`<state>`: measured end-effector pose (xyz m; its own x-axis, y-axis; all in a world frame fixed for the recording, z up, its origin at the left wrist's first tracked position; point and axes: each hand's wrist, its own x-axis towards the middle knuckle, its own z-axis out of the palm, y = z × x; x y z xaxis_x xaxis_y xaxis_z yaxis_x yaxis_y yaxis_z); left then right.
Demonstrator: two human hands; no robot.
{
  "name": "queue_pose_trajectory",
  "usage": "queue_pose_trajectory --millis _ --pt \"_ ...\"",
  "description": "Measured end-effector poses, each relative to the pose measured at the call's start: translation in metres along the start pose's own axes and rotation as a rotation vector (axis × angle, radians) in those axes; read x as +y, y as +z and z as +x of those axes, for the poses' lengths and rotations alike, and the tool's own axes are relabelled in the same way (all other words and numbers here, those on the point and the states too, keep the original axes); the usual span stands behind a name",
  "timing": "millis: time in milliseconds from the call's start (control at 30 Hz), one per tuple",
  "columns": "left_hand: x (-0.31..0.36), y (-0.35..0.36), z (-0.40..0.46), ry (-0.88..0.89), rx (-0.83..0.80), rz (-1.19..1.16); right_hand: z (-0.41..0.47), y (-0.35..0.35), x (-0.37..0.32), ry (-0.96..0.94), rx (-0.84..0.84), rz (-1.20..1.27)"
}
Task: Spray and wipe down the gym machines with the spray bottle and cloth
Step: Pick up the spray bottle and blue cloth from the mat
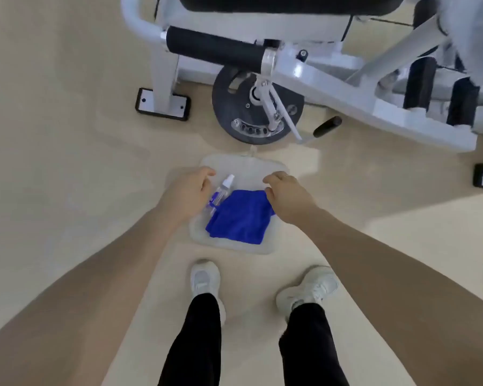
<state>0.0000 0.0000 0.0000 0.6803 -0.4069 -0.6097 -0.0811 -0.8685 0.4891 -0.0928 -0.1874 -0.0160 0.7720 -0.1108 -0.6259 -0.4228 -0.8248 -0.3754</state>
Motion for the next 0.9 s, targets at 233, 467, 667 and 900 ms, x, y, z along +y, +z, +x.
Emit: queue_pose_trajectory --millis 233,467,667,900 --pt "-0.047 0.086 0.063 0.042 0.001 0.046 0.067 0.068 0.037 0.096 -0.071 -0.038" --pt "-0.060 0.127 0.092 -0.117 0.097 0.250 0.083 0.091 0.061 0.079 -0.142 -0.022" --pt "-0.049 0.112 0.067 -0.022 0.076 -0.067 0.046 0.059 0.062 0.069 -0.074 0.371" --pt "0.044 0.038 -0.032 0.247 -0.020 -0.221 -0.046 -0.047 0.040 0.101 0.044 0.622"
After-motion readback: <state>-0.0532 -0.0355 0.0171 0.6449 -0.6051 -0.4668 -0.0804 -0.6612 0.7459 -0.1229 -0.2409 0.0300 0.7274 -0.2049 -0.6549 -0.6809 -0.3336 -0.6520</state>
